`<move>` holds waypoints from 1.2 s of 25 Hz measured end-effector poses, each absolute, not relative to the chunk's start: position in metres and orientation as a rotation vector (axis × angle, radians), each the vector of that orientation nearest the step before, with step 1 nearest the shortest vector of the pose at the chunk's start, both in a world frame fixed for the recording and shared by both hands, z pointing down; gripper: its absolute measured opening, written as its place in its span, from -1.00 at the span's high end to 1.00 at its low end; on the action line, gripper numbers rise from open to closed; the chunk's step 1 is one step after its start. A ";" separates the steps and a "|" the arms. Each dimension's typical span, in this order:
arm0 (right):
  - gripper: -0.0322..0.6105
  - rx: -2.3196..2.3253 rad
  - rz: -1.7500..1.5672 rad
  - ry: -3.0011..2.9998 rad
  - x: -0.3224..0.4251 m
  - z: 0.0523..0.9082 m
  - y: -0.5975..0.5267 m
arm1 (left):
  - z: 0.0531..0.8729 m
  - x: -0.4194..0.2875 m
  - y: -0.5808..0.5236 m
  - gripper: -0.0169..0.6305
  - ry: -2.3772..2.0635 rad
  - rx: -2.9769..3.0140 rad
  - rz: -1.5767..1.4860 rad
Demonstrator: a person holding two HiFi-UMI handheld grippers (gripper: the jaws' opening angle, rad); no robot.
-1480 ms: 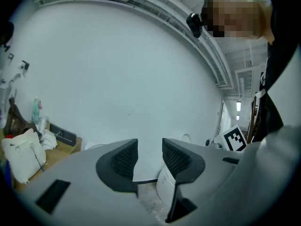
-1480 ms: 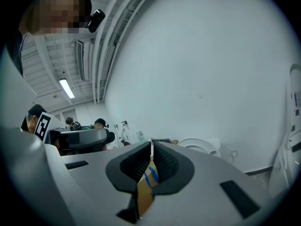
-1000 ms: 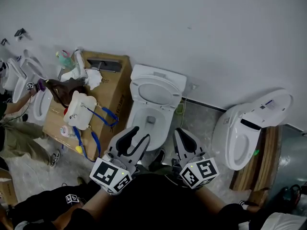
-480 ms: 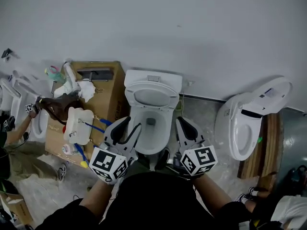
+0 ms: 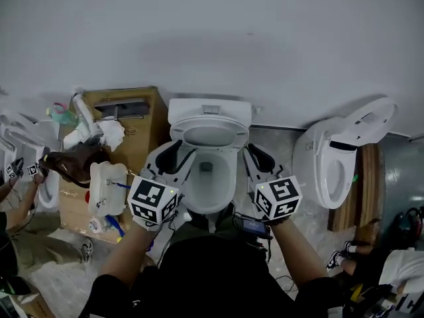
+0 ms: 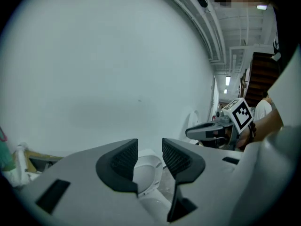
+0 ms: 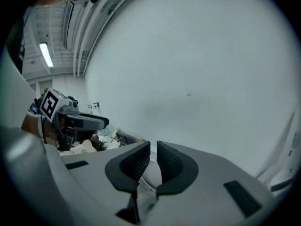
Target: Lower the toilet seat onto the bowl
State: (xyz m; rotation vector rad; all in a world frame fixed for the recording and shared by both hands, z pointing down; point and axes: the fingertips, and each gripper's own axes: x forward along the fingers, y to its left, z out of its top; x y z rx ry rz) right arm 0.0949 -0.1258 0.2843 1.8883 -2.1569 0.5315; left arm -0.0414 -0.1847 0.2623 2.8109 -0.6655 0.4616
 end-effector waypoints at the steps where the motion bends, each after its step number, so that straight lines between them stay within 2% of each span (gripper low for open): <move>1: 0.77 1.891 0.510 -2.126 0.096 0.289 -0.133 | 0.268 -0.040 -0.194 0.42 -0.673 2.828 0.496; 7: 0.77 1.841 0.475 -2.079 0.100 0.318 -0.165 | 0.299 -0.027 -0.233 0.76 -0.722 2.923 0.666; 10: 0.76 1.791 0.441 -2.082 0.107 0.331 -0.185 | 0.318 -0.019 -0.247 0.84 -0.784 2.945 0.762; 14: 0.55 1.757 0.404 -2.077 0.118 0.348 -0.209 | 0.353 -0.007 -0.259 0.84 -0.783 2.937 0.873; 18: 0.55 1.656 0.388 -2.067 0.116 0.372 -0.225 | 0.385 0.004 -0.268 0.80 -0.721 2.902 0.983; 21: 0.55 1.592 0.395 -2.061 0.114 0.390 -0.231 | 0.402 0.011 -0.273 0.53 -0.696 2.869 1.025; 30: 0.55 1.502 0.363 -1.982 0.119 0.439 -0.250 | 0.442 0.020 -0.291 0.53 -0.664 2.836 1.166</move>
